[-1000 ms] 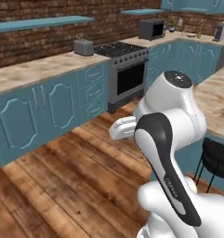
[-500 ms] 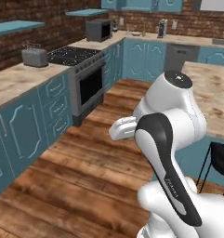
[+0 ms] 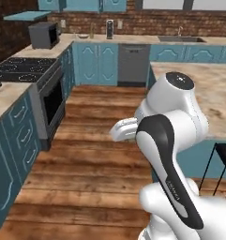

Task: Retrieve the bottle and the shaker from the cabinet and place them next to the mixing bowl on the counter. Then add garlic from the fridge to the mixing bowl.

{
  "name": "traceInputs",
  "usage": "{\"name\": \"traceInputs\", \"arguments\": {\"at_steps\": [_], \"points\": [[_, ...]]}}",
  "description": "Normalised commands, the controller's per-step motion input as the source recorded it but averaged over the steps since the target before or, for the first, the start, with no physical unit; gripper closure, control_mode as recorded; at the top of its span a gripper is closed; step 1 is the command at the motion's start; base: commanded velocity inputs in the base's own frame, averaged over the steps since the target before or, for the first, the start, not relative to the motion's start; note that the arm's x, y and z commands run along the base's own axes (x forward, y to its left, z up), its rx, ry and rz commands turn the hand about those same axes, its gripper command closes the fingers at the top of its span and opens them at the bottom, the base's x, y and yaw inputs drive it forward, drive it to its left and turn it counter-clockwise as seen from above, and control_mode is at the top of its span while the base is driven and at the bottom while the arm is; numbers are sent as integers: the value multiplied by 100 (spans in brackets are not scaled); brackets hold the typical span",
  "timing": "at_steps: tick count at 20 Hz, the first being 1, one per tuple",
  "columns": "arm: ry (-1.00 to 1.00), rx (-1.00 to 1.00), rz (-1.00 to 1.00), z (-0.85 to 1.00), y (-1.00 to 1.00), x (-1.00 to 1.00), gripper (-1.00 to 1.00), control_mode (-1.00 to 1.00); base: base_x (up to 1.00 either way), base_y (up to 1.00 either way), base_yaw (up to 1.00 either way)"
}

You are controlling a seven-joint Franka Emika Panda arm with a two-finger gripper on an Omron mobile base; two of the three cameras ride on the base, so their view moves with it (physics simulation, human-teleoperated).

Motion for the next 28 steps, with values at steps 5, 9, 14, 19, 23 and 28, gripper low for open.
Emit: {"name": "traceInputs", "arguments": {"at_steps": [5,9,14,19,23,28], "points": [[0,0,0,0,0,0,100,100,100,97,-55],[0,0,0,0,0,0,100,100,100,97,-55],[0,0,0,0,0,0,100,100,100,86,-54],[0,0,0,0,0,0,100,100,100,78,-47],[0,0,0,0,0,0,100,100,100,76,-36],[0,0,0,0,0,0,100,100,100,55,-10]]}}
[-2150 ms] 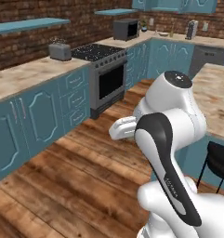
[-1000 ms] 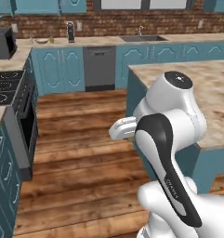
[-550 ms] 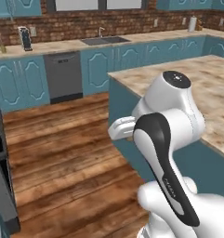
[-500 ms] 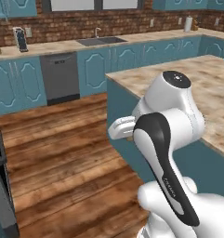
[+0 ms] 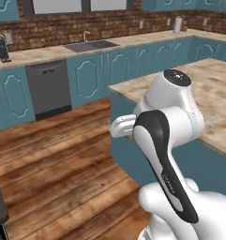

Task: Retrieve the bottle and the shaker from the cabinet and place them next to the mixing bowl on the counter. Then add garlic from the fridge to the mixing bowl.

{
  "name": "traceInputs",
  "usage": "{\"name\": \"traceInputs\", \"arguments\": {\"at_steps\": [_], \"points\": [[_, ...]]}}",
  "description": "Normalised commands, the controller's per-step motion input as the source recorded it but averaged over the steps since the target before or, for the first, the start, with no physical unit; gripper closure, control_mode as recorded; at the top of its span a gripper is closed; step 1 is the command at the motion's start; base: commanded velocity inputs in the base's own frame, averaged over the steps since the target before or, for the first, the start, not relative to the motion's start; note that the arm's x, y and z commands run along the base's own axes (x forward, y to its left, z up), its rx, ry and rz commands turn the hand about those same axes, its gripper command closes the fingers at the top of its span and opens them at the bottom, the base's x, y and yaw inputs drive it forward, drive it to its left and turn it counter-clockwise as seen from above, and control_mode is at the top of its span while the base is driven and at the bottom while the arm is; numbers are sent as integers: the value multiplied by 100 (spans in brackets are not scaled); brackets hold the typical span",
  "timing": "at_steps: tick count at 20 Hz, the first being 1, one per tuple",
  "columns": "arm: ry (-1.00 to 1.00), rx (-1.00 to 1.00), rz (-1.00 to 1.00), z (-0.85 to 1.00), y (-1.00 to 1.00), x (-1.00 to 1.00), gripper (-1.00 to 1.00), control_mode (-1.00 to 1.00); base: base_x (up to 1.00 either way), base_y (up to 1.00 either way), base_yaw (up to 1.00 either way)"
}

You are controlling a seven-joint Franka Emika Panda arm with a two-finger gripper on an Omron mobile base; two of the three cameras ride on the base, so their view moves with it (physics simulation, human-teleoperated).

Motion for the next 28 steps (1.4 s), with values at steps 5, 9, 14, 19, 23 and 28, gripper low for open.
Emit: {"name": "traceInputs", "arguments": {"at_steps": [5,9,14,19,23,28], "points": [[0,0,0,0,0,0,100,100,100,45,0],[0,0,0,0,0,0,100,100,100,58,1],[0,0,0,0,0,0,100,100,100,52,1],[0,0,0,0,0,0,100,100,100,64,8],[0,0,0,0,0,0,100,100,100,65,19],[0,0,0,0,0,0,100,100,100,44,25]]}}
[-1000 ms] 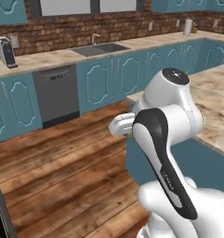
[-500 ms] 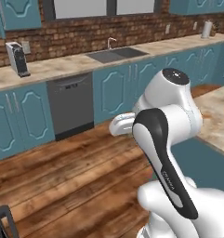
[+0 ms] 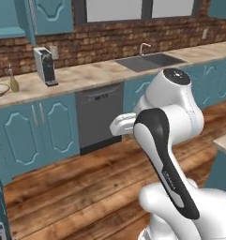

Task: Retrieve the bottle and the shaker from the cabinet and place them next to the mixing bowl on the counter. Then add garlic from the fridge to the mixing bowl.

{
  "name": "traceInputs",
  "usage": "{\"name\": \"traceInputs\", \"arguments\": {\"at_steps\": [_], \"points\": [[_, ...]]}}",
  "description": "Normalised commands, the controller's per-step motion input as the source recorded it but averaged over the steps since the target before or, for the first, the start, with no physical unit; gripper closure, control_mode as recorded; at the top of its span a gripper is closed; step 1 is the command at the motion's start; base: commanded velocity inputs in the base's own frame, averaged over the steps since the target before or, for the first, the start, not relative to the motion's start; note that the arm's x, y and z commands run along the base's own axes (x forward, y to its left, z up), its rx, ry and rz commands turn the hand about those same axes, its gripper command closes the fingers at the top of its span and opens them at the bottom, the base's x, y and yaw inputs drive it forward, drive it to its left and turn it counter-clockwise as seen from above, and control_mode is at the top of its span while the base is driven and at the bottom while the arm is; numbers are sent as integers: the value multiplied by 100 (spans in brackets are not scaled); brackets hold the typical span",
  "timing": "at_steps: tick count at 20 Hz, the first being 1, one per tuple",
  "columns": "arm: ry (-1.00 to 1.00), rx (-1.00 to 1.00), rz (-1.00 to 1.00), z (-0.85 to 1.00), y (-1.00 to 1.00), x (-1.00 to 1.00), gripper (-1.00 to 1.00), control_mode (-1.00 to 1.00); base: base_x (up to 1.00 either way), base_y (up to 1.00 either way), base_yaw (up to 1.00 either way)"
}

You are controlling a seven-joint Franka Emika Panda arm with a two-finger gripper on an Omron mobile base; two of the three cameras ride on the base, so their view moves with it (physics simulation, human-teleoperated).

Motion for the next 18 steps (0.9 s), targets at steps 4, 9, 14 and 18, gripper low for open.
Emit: {"name": "traceInputs", "arguments": {"at_steps": [4,9,14,18], "points": [[0,0,0,0,0,0,100,100,100,53,27],[0,0,0,0,0,0,100,100,100,55,30],[0,0,0,0,0,0,100,100,100,69,34],[0,0,0,0,0,0,100,100,100,59,34]]}}
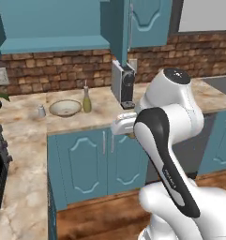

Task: Retrieve the bottle and the shaker from the cabinet and place them next to the mixing bowl on the counter. Then add garlic from the fridge to the mixing bowl.

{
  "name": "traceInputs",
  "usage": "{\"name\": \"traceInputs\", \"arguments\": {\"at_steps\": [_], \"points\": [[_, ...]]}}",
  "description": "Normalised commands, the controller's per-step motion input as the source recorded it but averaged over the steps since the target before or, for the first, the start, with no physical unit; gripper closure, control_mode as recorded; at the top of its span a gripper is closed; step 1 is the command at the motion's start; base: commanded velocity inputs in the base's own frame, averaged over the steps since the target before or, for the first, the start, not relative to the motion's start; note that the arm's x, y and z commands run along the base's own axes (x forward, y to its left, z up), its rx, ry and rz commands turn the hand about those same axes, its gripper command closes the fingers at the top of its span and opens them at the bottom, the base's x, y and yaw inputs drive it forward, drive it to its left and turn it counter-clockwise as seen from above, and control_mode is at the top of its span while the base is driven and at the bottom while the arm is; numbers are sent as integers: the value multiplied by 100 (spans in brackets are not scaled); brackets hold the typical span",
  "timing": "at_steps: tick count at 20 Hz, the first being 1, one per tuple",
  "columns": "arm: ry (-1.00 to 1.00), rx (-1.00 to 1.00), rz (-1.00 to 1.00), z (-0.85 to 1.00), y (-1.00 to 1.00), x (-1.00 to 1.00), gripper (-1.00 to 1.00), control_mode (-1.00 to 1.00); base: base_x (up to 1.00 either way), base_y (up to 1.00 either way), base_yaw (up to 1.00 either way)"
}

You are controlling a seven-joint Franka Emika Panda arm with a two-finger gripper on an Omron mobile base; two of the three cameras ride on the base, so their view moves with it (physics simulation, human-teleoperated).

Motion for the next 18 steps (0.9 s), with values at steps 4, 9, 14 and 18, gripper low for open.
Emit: {"name": "traceInputs", "arguments": {"at_steps": [4,9,14,18], "points": [[0,0,0,0,0,0,100,100,100,24,15],[0,0,0,0,0,0,100,100,99,15,0],[0,0,0,0,0,0,100,100,77,49,0],[0,0,0,0,0,0,100,100,34,56,0]]}}
